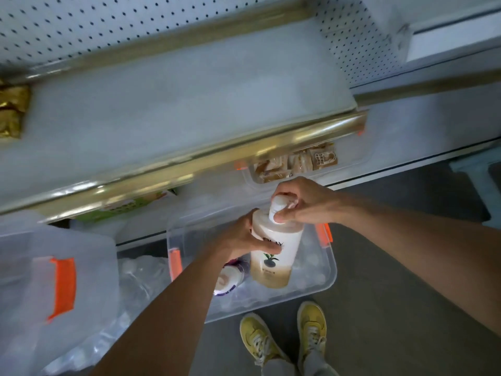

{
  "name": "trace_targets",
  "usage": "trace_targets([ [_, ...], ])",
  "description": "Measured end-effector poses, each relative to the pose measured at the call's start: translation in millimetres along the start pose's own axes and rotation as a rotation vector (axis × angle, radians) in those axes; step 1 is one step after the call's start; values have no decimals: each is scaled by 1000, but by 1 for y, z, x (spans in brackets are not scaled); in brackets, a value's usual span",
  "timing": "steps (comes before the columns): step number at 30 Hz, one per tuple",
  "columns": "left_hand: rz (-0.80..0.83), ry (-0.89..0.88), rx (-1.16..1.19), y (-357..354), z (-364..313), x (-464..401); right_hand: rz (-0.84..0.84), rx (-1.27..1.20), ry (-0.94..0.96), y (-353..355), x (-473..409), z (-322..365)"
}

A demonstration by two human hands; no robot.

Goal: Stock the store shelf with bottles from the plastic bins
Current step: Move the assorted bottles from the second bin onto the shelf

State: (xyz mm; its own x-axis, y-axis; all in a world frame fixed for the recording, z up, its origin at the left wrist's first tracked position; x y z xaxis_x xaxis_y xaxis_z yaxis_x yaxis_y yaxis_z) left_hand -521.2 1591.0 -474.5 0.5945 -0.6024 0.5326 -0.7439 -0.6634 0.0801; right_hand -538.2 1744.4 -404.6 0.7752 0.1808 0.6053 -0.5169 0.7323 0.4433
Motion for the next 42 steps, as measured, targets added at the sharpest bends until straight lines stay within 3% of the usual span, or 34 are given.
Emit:
trace_targets([
  [9, -157, -168, 139, 26, -105, 72, -46, -401, -58, 52, 52, 74],
  [16, -337, -282, 175, 52, -180, 118, 104, -705, -185, 41, 109, 88],
  [21, -476, -313, 191, 76, -234, 155, 147, -470, -185, 26, 155, 102],
  [27, -541, -408, 144, 97, -304, 204, -76, -304, -34, 39, 188, 161],
  [33, -657, -486, 25, 113, -378, 258, -148, -337, 104, 73, 223, 220],
  [42, -660, -681, -29, 125, -473, 318, -290, -408, 273, 125, 262, 293],
])
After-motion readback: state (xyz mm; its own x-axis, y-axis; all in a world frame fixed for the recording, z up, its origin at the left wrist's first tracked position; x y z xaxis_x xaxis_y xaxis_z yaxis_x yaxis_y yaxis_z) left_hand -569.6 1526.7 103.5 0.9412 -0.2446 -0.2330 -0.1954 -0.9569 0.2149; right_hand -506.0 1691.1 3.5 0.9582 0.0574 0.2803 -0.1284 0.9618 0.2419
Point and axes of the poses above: each hand's wrist, its own x-axis away from the middle knuckle, its own y-axis out of the back of the hand, z = x × y, the point moved 6 cm from there along -x, towards the middle knuckle, and after that the axes turned 10 degrees about -y, right-handed, at the moved point
